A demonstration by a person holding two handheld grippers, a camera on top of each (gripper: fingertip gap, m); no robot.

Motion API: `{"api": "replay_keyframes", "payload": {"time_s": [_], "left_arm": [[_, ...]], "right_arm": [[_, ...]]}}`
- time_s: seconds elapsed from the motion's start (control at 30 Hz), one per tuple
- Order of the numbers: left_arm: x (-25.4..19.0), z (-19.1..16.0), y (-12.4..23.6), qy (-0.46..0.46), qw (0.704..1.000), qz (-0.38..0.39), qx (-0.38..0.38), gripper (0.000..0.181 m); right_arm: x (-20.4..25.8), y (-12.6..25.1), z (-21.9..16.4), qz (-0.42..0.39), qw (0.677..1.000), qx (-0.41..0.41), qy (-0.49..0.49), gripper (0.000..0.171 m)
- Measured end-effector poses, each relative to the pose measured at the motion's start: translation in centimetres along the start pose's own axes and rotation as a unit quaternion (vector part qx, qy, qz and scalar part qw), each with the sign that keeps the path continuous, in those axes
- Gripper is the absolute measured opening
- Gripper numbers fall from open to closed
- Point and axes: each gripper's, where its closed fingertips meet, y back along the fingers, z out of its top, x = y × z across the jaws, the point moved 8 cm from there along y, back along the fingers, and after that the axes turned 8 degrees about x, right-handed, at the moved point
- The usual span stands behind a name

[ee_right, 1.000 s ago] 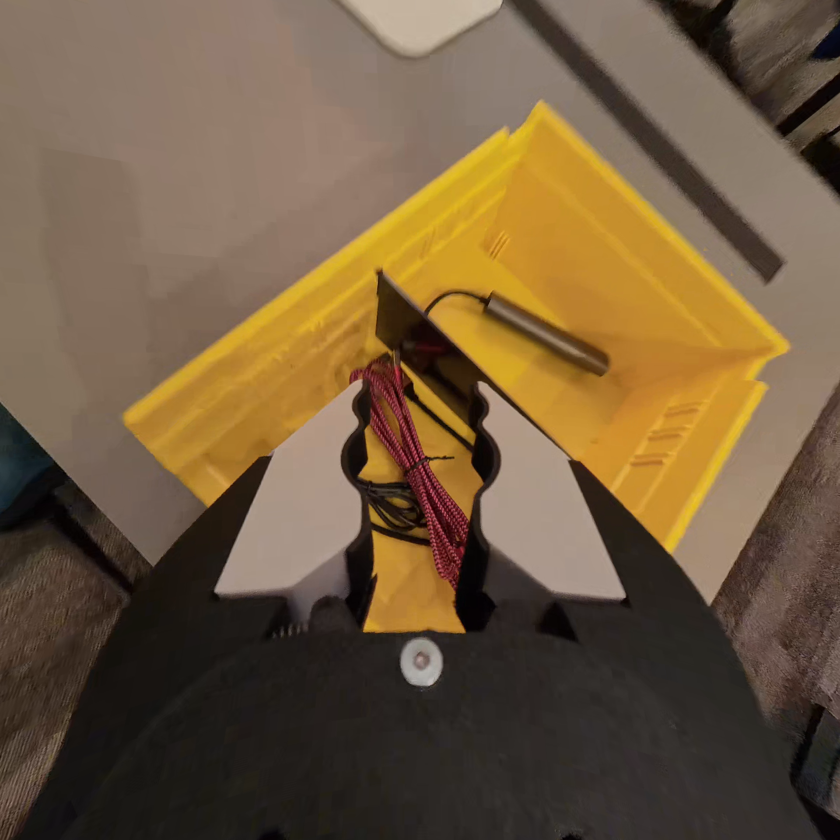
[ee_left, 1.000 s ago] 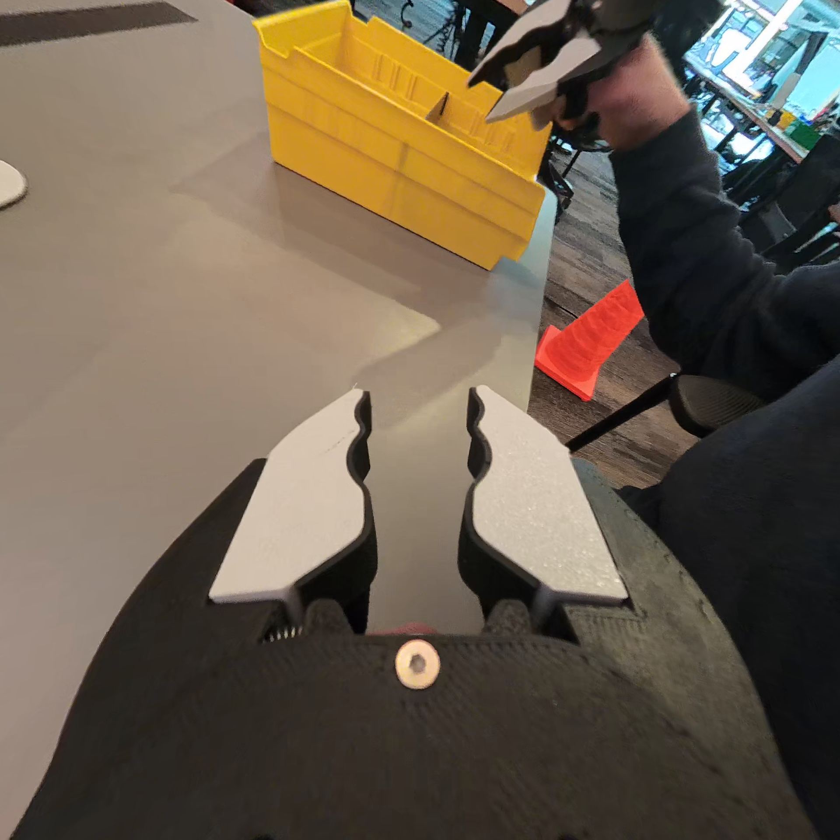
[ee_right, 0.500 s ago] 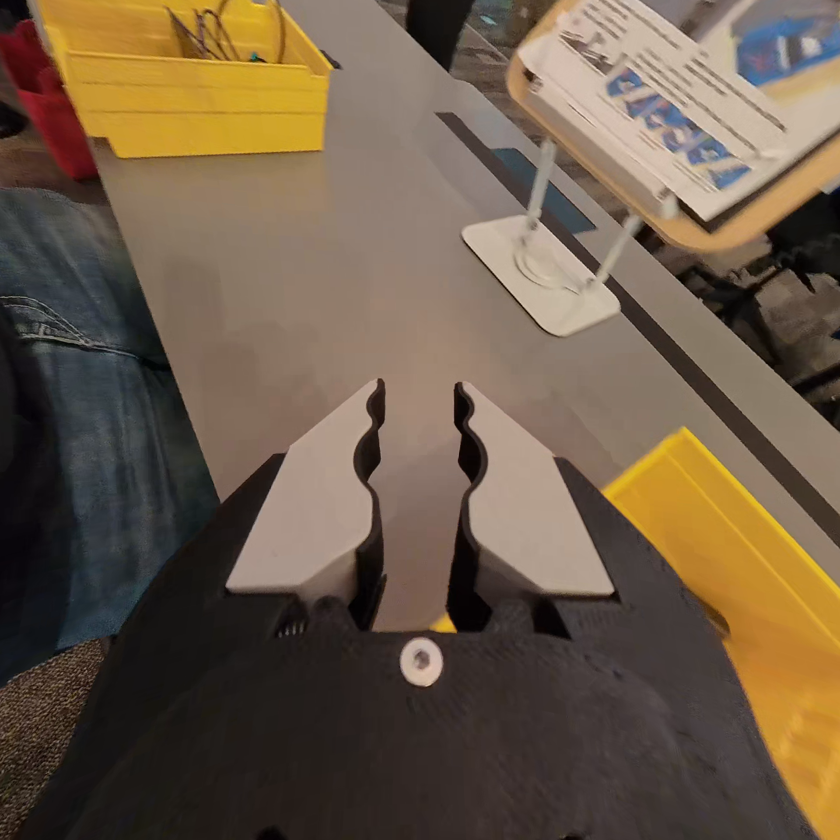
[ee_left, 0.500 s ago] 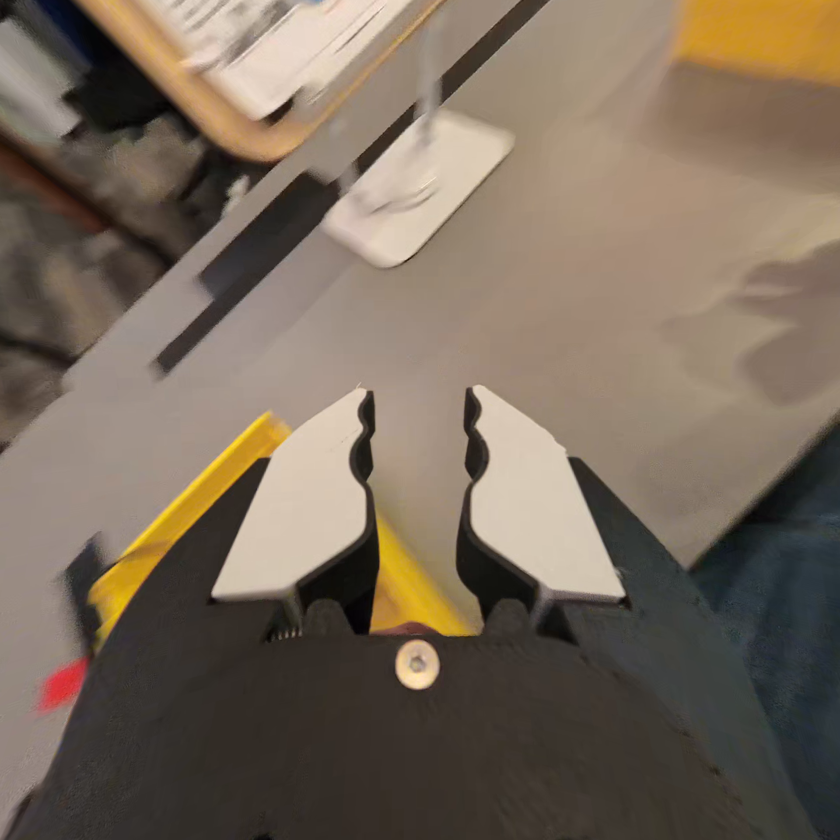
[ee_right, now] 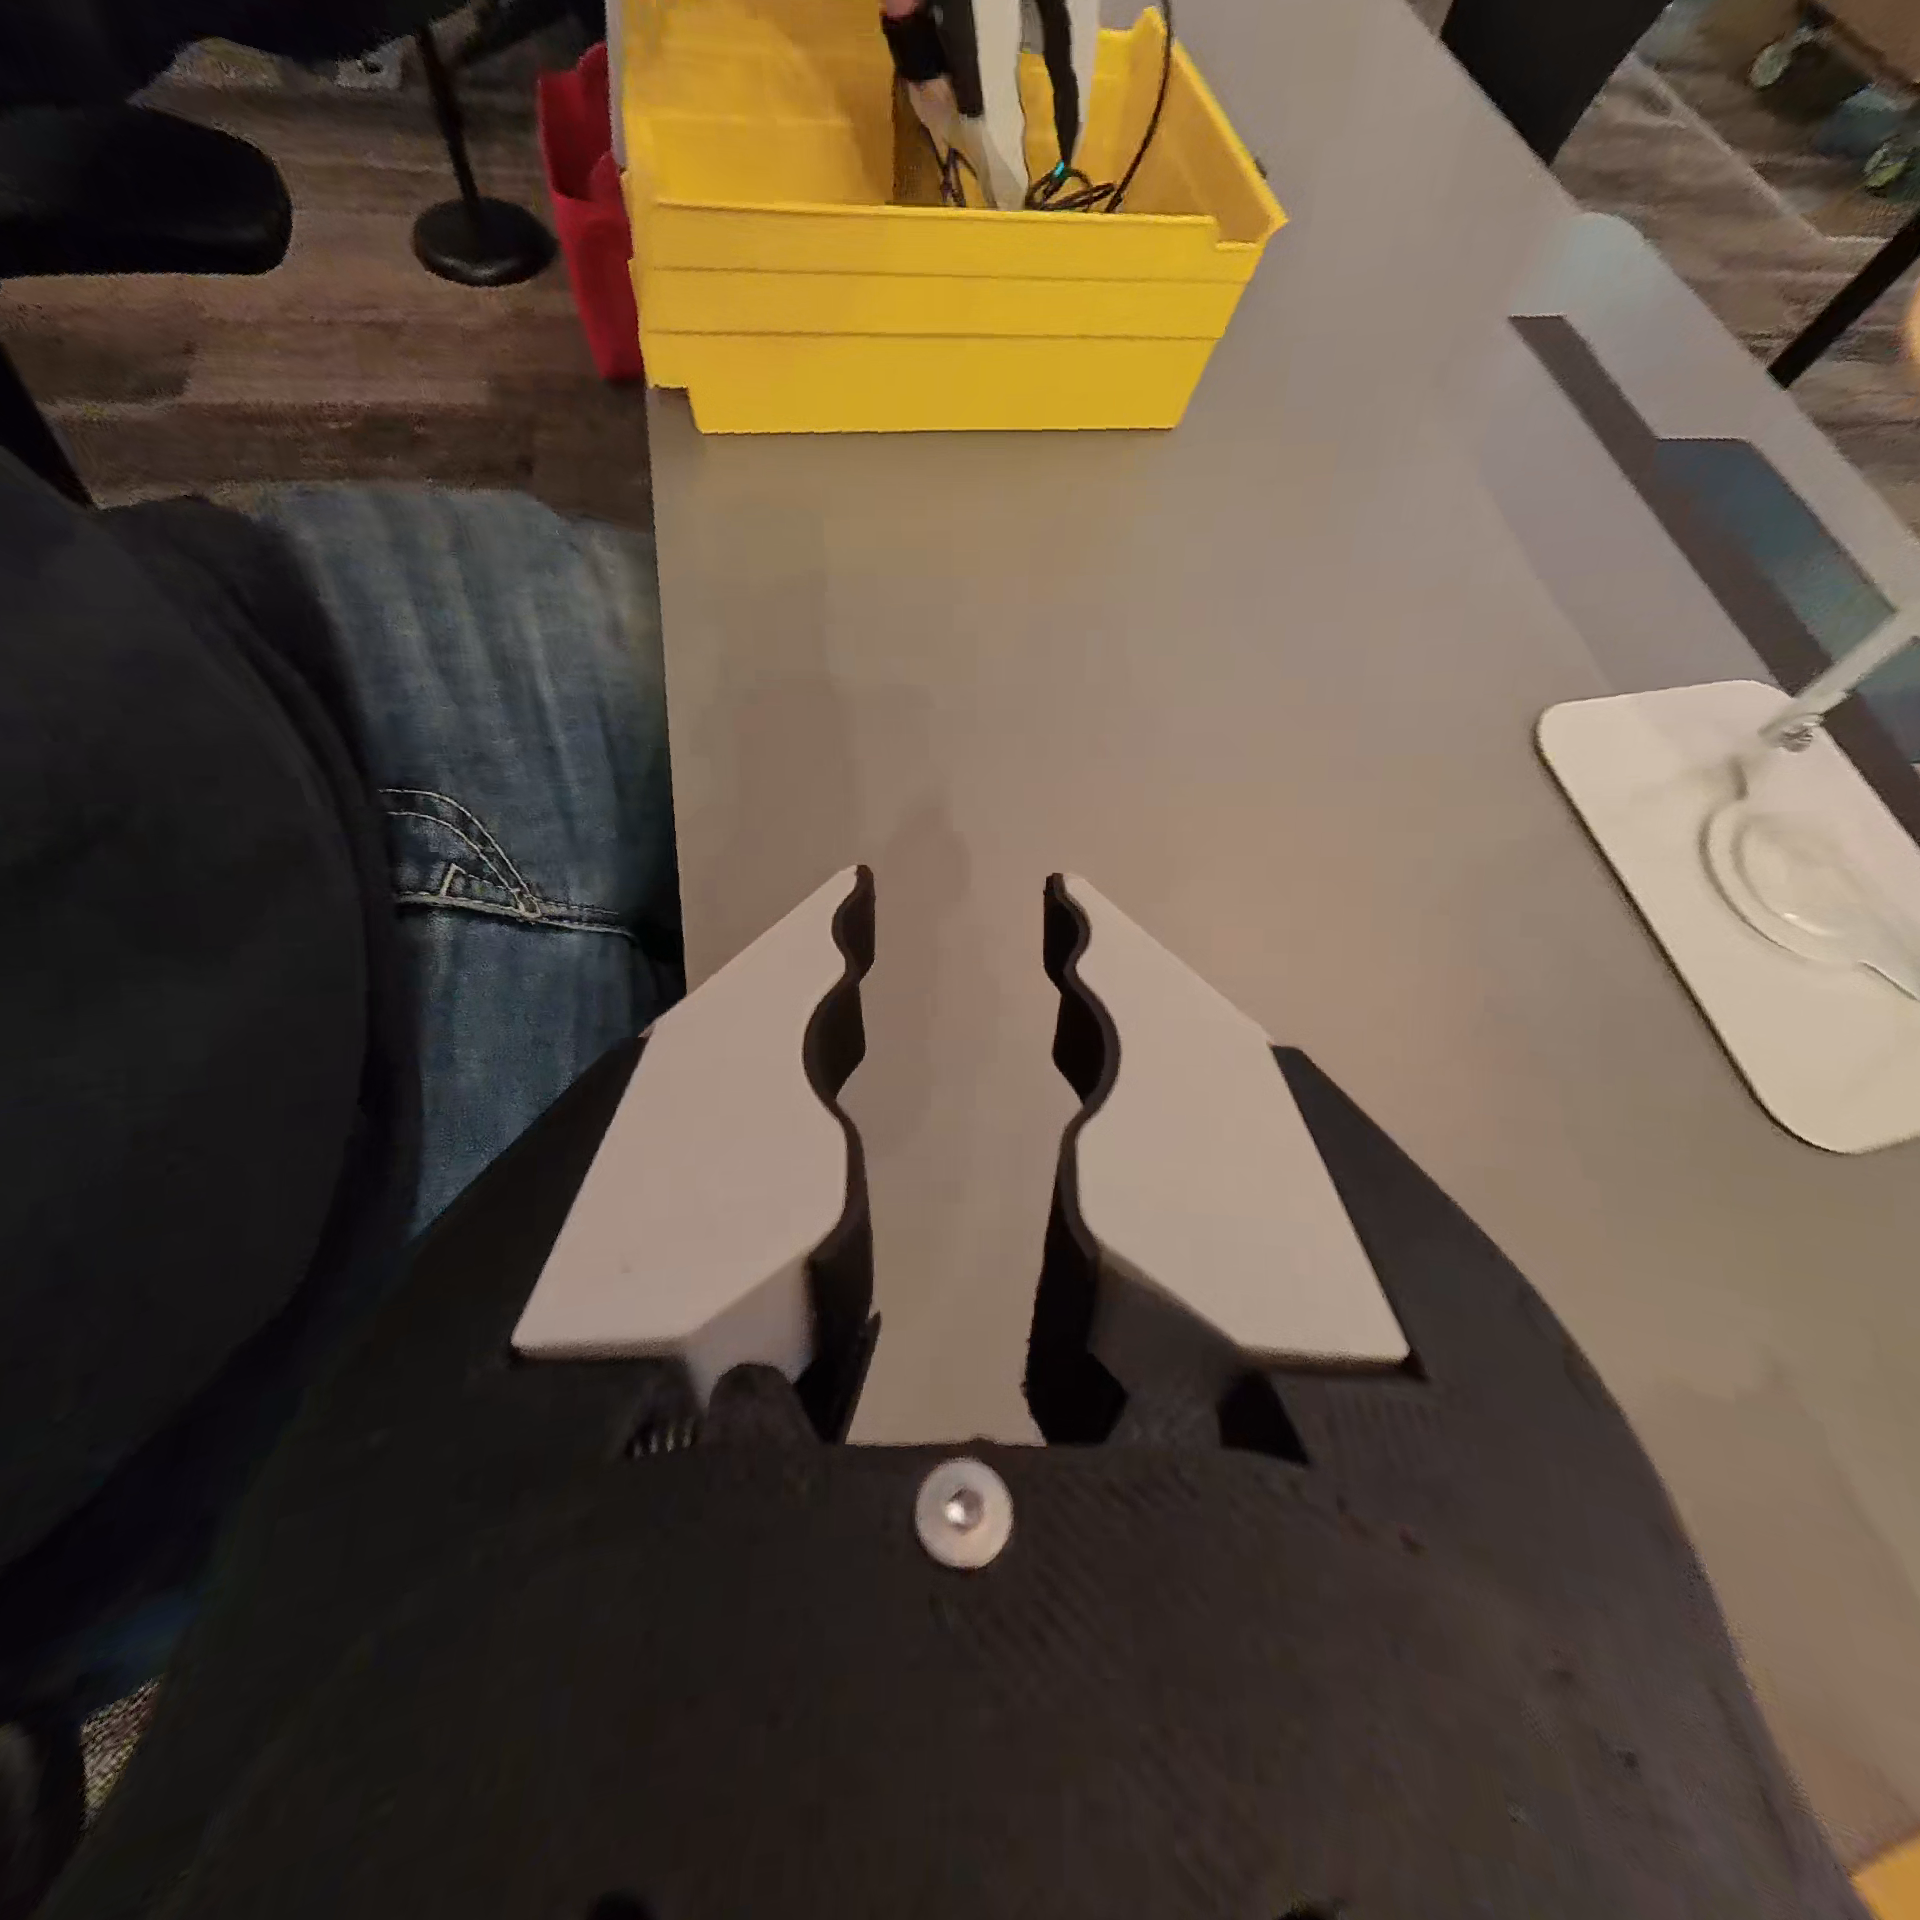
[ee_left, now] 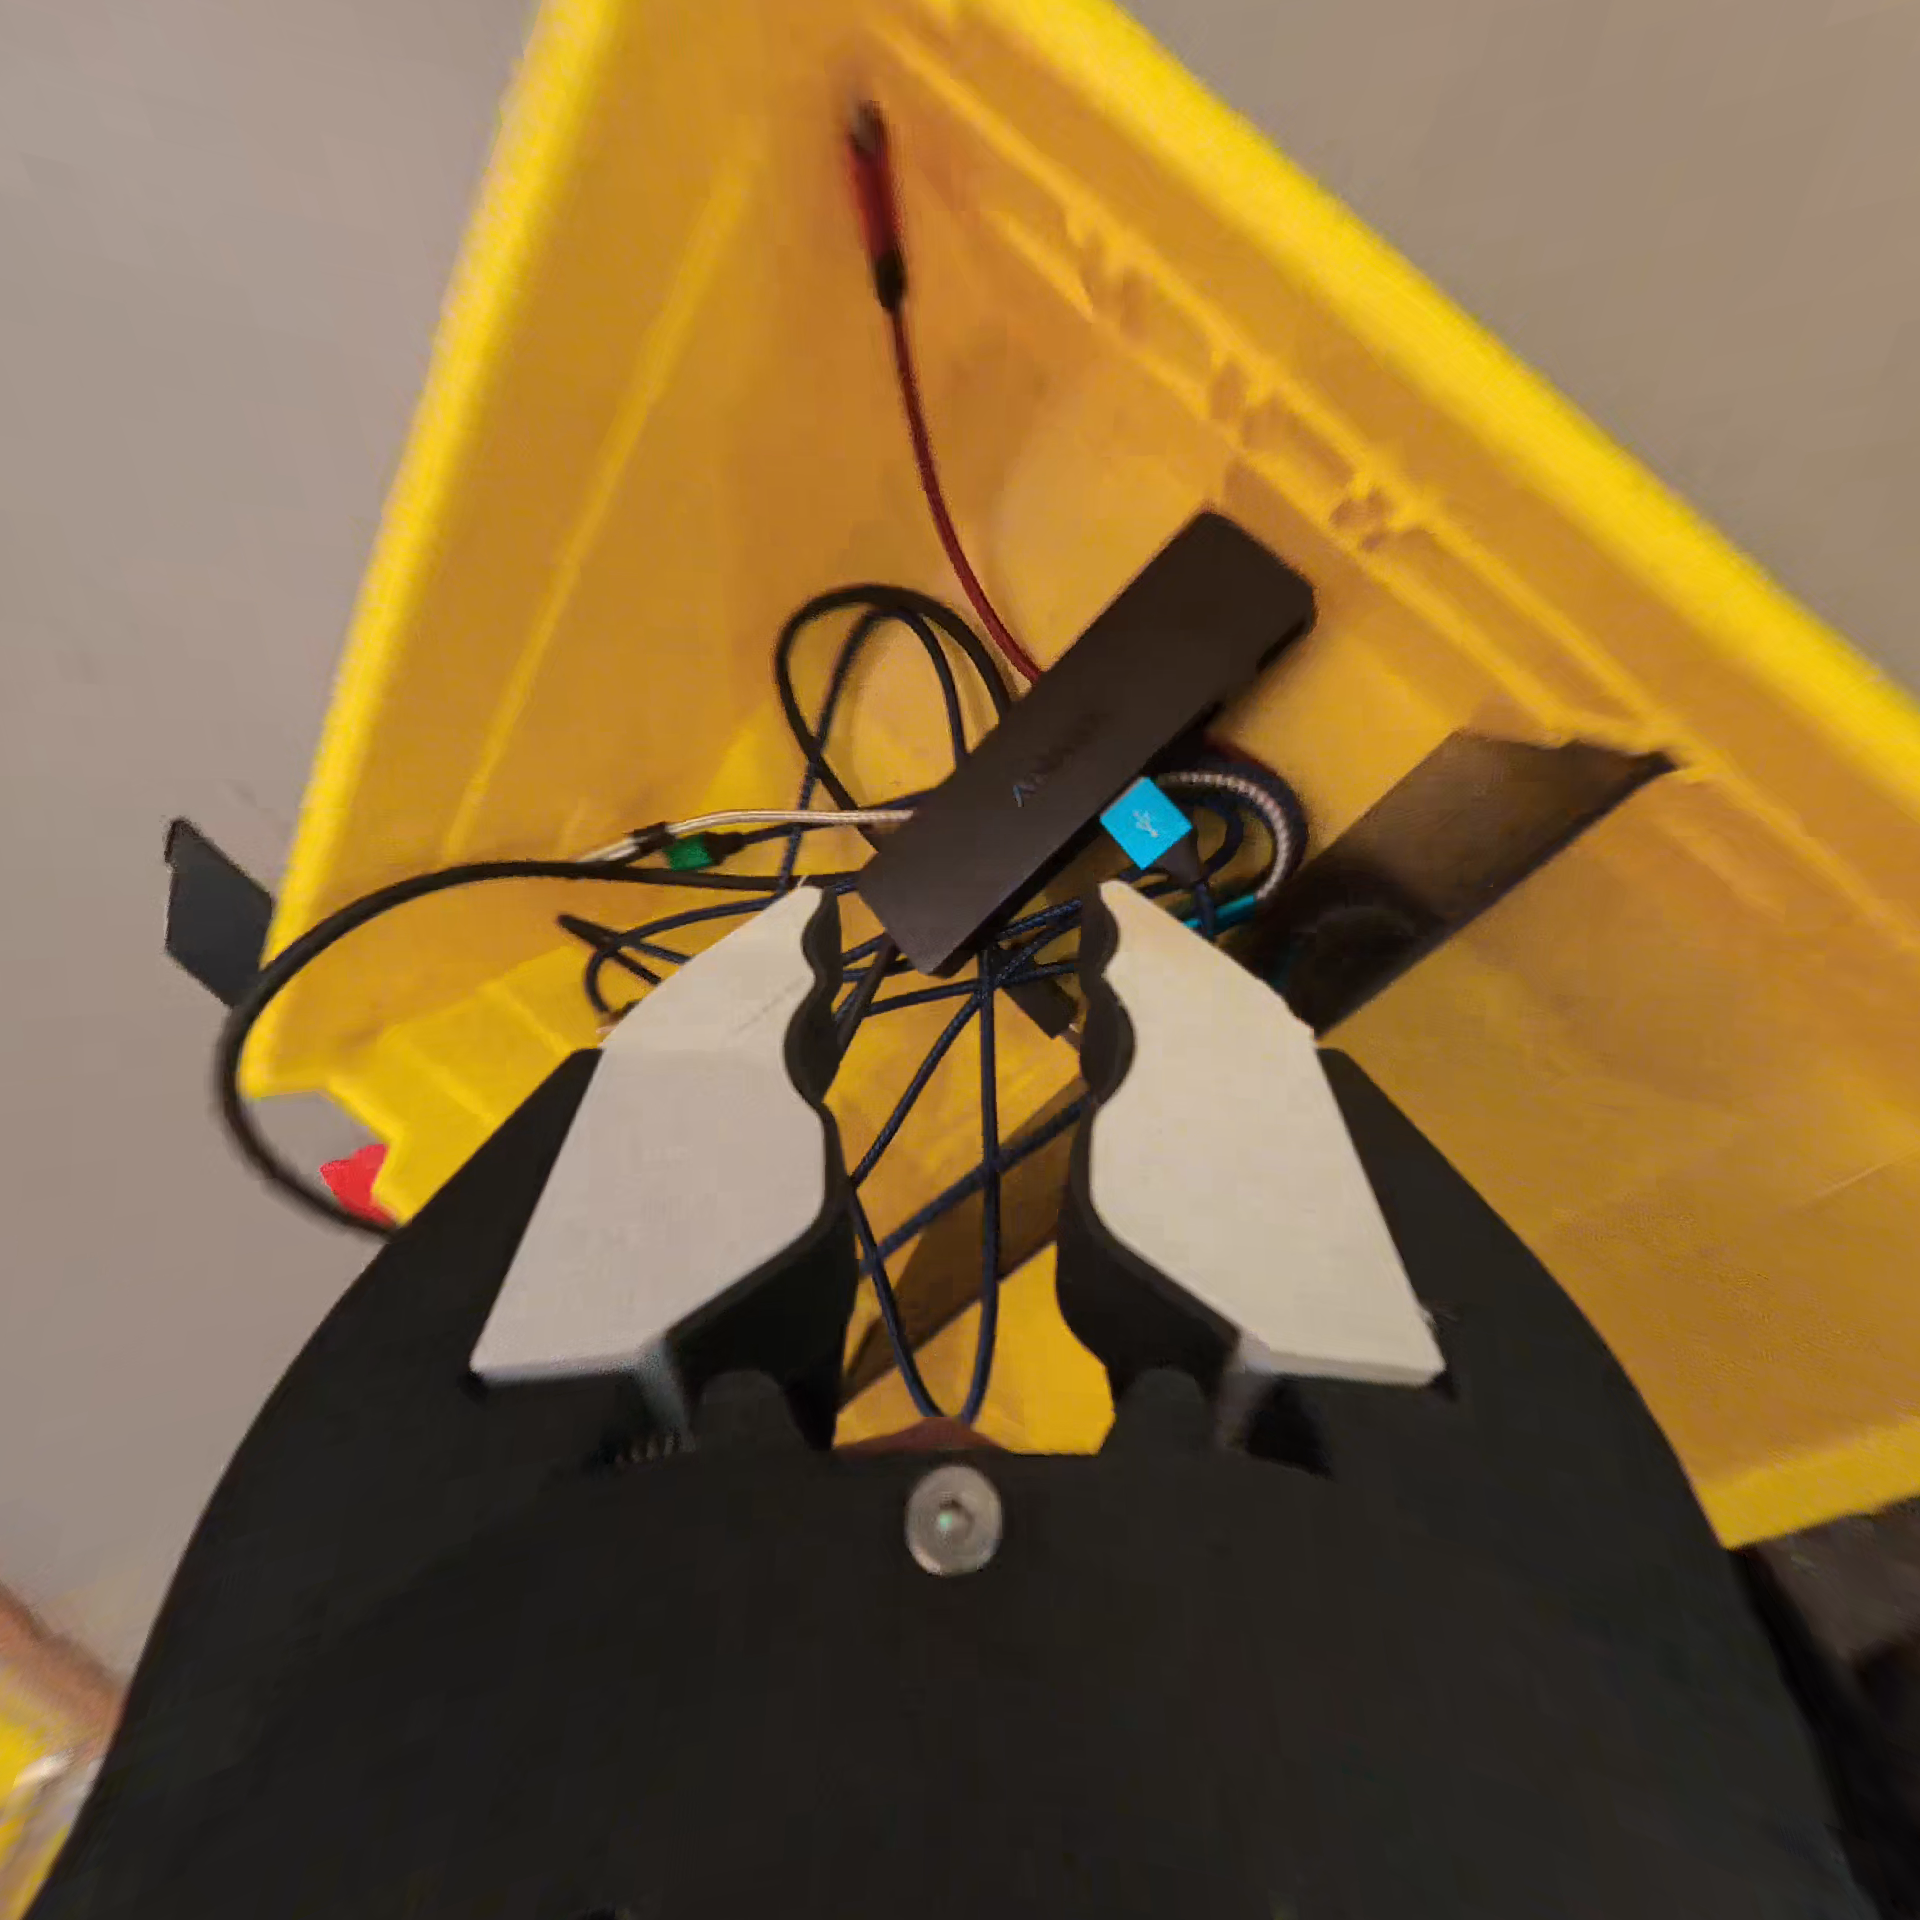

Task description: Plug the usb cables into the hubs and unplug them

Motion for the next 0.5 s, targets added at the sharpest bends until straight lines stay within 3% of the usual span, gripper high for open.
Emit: {"api": "replay_keyframes", "payload": {"time_s": [0.07,0.23,0.3,0.4,0.5], "left_arm": [[0.1,0.6,-1.8,-0.052,0.998,-0.007,0.047,0.040],[0.7,1.8,-3.9,-0.124,0.979,-0.092,0.129,0.056],[0.9,1.7,-4.9,-0.142,0.967,-0.130,0.168,0.051],[1.0,2.0,-5.2,-0.173,0.958,-0.144,0.175,0.043],[1.6,1.9,-4.0,-0.165,0.966,-0.113,0.163,0.038]], "right_arm": [[0.3,-1.1,0.2,0.016,1.000,0.004,-0.002,0.030],[0.6,-2.8,0.1,0.043,0.999,0.016,-0.011,0.030],[0.5,-3.3,0.0,0.048,0.998,0.023,-0.013,0.030],[0.2,-3.6,-0.1,0.051,0.998,0.025,-0.019,0.030],[-0.1,-3.8,-0.4,0.052,0.998,0.025,-0.026,0.030]]}}
